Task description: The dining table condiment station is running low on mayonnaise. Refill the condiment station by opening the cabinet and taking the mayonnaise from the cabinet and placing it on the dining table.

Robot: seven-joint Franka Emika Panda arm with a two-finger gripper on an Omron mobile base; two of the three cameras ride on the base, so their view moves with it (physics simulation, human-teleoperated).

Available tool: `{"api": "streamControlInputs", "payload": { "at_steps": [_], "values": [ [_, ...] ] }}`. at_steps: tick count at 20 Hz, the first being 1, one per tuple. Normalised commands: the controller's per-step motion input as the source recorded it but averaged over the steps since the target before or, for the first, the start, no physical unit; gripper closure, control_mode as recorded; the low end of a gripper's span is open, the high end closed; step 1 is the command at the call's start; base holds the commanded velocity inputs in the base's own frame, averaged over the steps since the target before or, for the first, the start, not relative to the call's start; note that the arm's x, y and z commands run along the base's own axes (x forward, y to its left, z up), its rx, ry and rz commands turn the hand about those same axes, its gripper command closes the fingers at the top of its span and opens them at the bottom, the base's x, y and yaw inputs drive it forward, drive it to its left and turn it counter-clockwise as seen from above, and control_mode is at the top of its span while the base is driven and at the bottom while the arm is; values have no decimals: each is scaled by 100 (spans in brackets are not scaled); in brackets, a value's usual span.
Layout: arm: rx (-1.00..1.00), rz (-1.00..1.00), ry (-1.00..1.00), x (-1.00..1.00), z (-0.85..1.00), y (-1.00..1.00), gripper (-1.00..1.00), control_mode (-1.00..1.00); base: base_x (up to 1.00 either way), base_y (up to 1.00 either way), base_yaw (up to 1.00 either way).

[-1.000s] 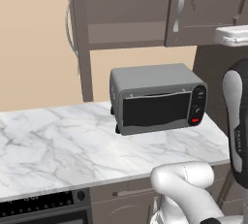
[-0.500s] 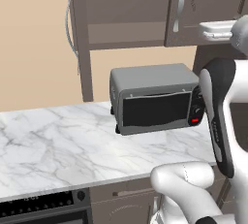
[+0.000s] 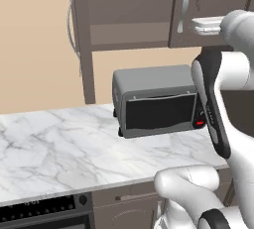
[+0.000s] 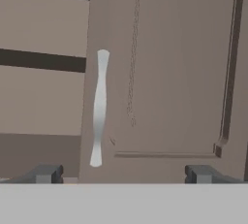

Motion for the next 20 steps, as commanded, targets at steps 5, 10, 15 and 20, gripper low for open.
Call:
{"api": "streamControlInputs", "payload": {
  "at_steps": [5, 10, 15, 20],
  "values": [
    [0, 0, 0, 40, 10, -1, -100, -100, 0, 0, 0],
    [0, 0, 0, 38, 32, 0, -100, -100, 0, 0, 0],
    [0, 2, 0, 66, 17, 4, -100, -100, 0, 0, 0],
    [0, 1, 1, 85, 14, 13, -100, -100, 0, 0, 0]
  ]
}}
